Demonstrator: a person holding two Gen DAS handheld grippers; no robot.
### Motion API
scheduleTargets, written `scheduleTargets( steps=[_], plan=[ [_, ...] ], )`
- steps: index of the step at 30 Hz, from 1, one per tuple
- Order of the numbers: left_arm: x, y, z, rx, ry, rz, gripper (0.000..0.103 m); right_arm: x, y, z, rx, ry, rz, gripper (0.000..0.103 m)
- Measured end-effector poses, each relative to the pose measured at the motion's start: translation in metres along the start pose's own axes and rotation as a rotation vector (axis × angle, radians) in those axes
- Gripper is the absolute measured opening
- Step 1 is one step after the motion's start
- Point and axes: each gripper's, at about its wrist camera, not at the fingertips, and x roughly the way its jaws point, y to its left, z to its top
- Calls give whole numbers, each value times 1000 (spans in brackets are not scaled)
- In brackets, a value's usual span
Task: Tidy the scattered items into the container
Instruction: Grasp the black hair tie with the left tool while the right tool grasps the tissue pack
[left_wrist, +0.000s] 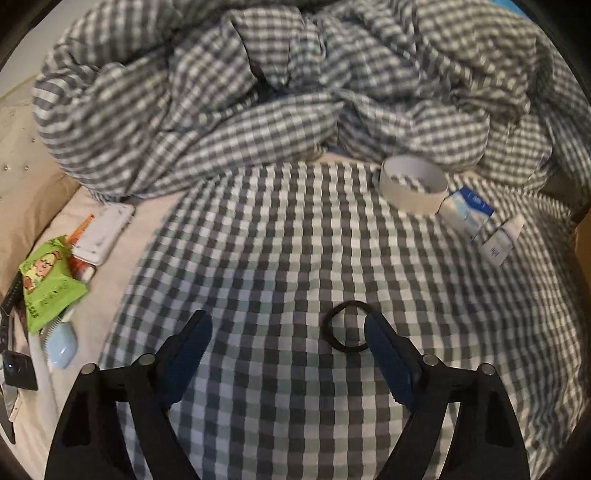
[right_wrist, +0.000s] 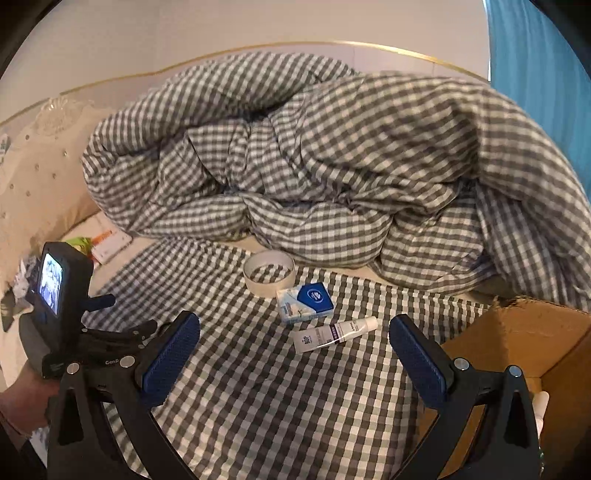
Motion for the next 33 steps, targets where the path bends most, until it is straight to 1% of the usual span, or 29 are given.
scheduleTargets(
  steps=[2,3,5,8,10,13,15,16,17,18,19,20,21,23,24,26,30,33],
  plan=[
    [10,-1,-1,-3,16,-4,86,8,1,-1,5,9,5,103],
    [16,-1,-1,-3,28,-4,81,10,1,-1,8,12,8,103],
    [24,-1,-2,-7,51,-14,77,14,1,-1,6,14,9,103],
    [33,-1,-4,-27,76,-48,77,18,1,0,3,11,9,103],
    [40,-2,-5,-30,89,-48,77,21,0,1,7,15,8,103],
    [43,-3,-6,-38,83,-54,75,24,-2,2,16,22,5,103],
    [43,-4,-5,-41,82,-70,64,26,-4,1,24,23,2,103],
    [42,-6,-5,-38,80,-74,61,27,-4,1,28,24,2,103],
    [42,-7,-5,-33,79,-76,55,28,-5,0,32,27,2,103],
    [41,-8,-4,-26,76,-80,43,29,-6,-1,36,30,2,103],
    [41,-9,-4,-22,74,-82,36,29,-6,-1,39,32,1,103],
    [40,-10,-4,-19,72,-84,24,30,-7,-2,43,34,1,103],
    [39,-10,-3,-19,70,-87,15,31,-8,-2,48,37,2,103],
    [39,-8,-3,-30,72,-104,8,32,-8,-3,52,39,2,103],
    [38,-7,-2,-37,72,-110,5,32,-9,-3,54,39,2,103],
    [36,-3,-1,-47,67,-121,3,33,-10,-3,57,40,0,103],
    [24,2,0,-50,40,-138,3,36,-12,-4,68,48,-5,103],
    [9,8,1,-74,9,-159,3,40,-13,-5,76,52,-9,103]
  ],
)
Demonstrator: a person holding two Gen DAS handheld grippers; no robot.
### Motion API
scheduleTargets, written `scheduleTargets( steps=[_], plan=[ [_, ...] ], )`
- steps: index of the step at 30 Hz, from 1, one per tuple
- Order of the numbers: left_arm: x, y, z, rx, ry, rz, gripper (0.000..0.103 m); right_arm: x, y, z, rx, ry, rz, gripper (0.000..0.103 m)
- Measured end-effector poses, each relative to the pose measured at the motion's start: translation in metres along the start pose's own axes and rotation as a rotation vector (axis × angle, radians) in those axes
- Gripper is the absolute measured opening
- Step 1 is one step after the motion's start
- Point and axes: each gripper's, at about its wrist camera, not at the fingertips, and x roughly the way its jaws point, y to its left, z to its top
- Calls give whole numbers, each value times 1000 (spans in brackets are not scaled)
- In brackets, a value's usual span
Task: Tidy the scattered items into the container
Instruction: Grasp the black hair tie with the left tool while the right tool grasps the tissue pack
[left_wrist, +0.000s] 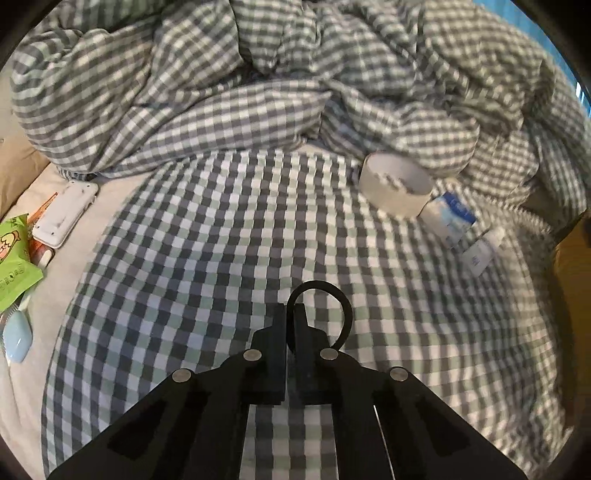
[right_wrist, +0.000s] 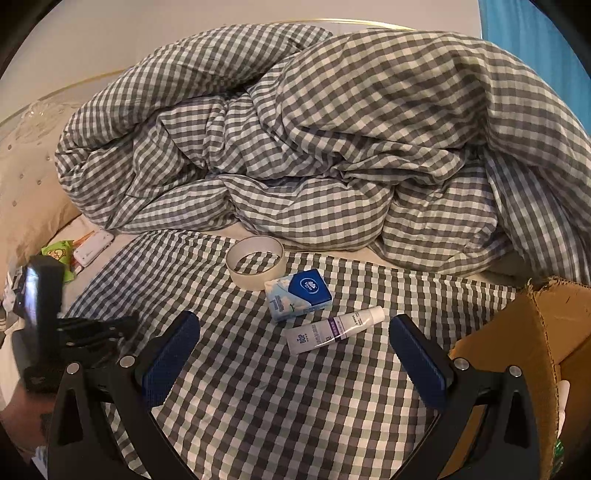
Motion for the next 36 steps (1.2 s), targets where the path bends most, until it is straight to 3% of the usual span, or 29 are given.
scheduleTargets(
  steps=[7,17,24,29,36],
  plan=[
    [-35,3,11,-13,-70,5,3,25,-2,4,10,22,-18,103],
    [-64,8,17,-6,-128,17,3,98,14,10,-140,127,-3,103],
    [-67,11,20,-16,-138,9,3,140,18,12,-229,200,15,103],
    [-63,12,21,-17,-132,8,3,163,24,10,-343,231,-31,103],
    [-59,15,21,-32,-123,8,3,188,17,7,-308,282,33,102]
  ],
)
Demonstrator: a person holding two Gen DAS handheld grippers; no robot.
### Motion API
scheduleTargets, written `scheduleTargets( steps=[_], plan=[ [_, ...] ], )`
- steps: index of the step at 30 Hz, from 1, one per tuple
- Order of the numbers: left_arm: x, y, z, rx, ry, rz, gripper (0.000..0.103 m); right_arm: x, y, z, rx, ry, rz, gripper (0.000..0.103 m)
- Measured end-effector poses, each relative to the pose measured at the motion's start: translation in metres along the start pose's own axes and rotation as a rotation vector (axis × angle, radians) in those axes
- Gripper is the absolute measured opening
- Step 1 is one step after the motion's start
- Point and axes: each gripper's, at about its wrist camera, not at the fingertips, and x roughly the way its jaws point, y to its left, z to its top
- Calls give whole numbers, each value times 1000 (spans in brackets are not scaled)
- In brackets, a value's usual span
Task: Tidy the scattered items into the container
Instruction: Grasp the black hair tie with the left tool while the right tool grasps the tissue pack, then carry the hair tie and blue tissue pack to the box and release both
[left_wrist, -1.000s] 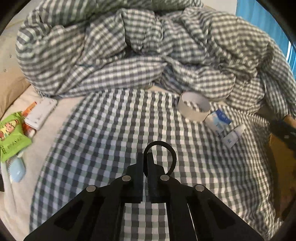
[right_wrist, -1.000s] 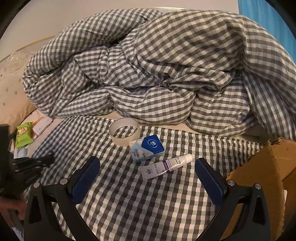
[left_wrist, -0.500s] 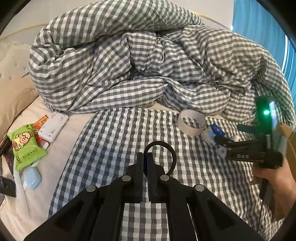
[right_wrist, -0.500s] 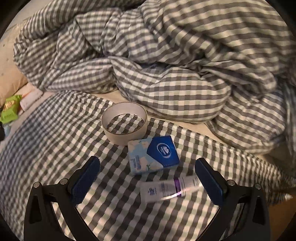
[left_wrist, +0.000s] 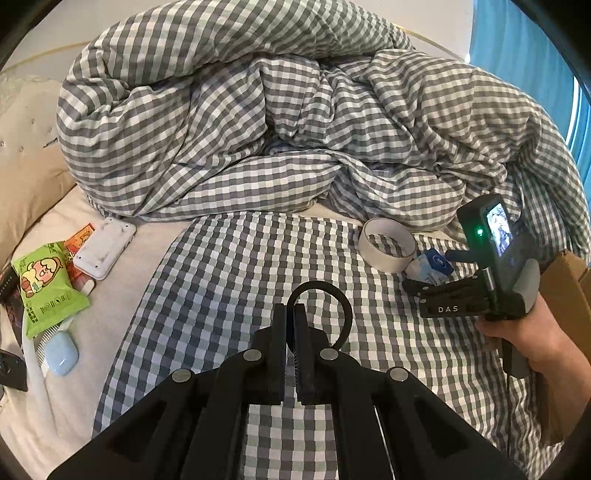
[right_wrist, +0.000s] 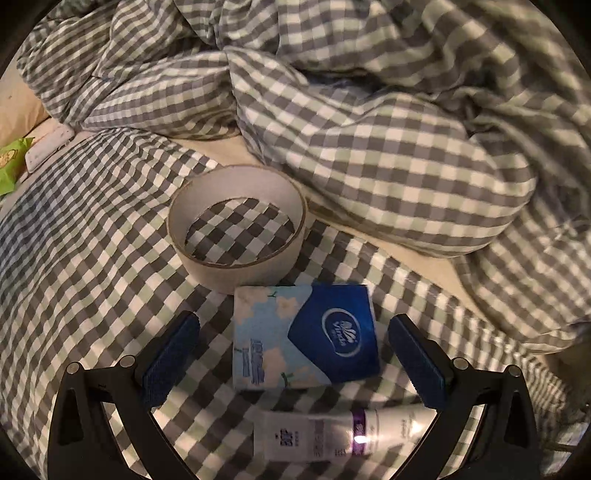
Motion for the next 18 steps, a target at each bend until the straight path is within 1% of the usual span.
scheduleTargets(
  steps=[5,6,7,8,10,12,15,18],
  plan=[
    [2,0,0,1,3,6,3,11,-11,-4,58,15,59,100],
    [2,0,0,1,3,7,3,11,-12,-4,65,14,63,95],
    [1,0,0,1,3,6,3,9,-12,-4,65,10,60,84],
    [2,0,0,2,3,6,3,7,-11,-3,63,5,53,77],
    [1,0,0,1,3,6,3,4,-9,-2,67,15,41,77],
    [-1,-2,1,0,1,5,3,2,-8,-2,81,22,56,76],
    [-8,-7,4,12,-8,5,3,-11,-6,-2,95,-14,41,76],
    [-18,-13,8,19,-24,10,3,-39,-4,-2,111,-66,44,76]
  ],
)
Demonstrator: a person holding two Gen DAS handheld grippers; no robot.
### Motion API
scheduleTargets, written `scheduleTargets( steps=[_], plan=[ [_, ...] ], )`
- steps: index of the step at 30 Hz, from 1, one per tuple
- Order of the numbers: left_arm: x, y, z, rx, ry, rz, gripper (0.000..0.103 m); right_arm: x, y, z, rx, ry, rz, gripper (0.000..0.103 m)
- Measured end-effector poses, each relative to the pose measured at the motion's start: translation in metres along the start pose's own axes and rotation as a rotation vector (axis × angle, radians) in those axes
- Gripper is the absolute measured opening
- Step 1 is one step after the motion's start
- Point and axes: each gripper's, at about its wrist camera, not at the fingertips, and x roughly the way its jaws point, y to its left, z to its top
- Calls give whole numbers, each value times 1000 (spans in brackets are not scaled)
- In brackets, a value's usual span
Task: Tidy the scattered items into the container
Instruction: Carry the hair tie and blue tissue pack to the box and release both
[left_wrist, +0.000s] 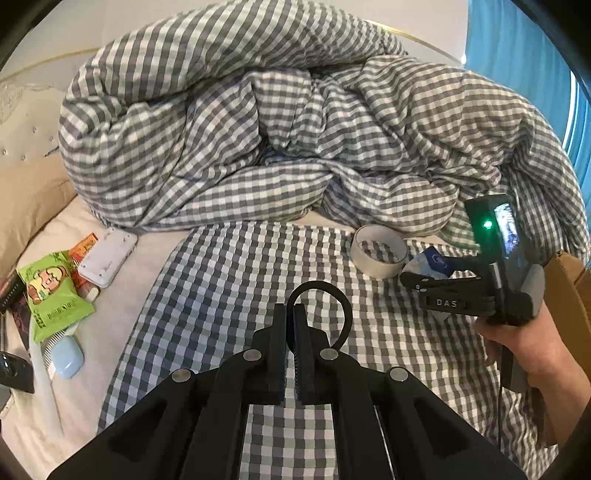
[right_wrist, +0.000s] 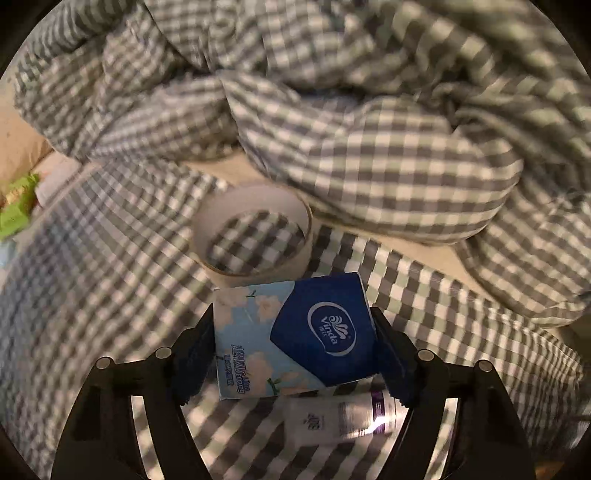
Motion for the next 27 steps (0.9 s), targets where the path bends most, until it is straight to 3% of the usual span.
scheduleTargets(
  steps=[11,18,27],
  plan=[
    [-68,-37,16,9,-85,-12,3,-132,6,4,61,-199,1,76],
    [-123,-78,23,44,-167,-38,3,-238,-14,-22,107,-337,-15,76],
    [-174,-154,25,92,-245,-128,3,-347,-60,-70,168,-455,-88,76]
  ],
)
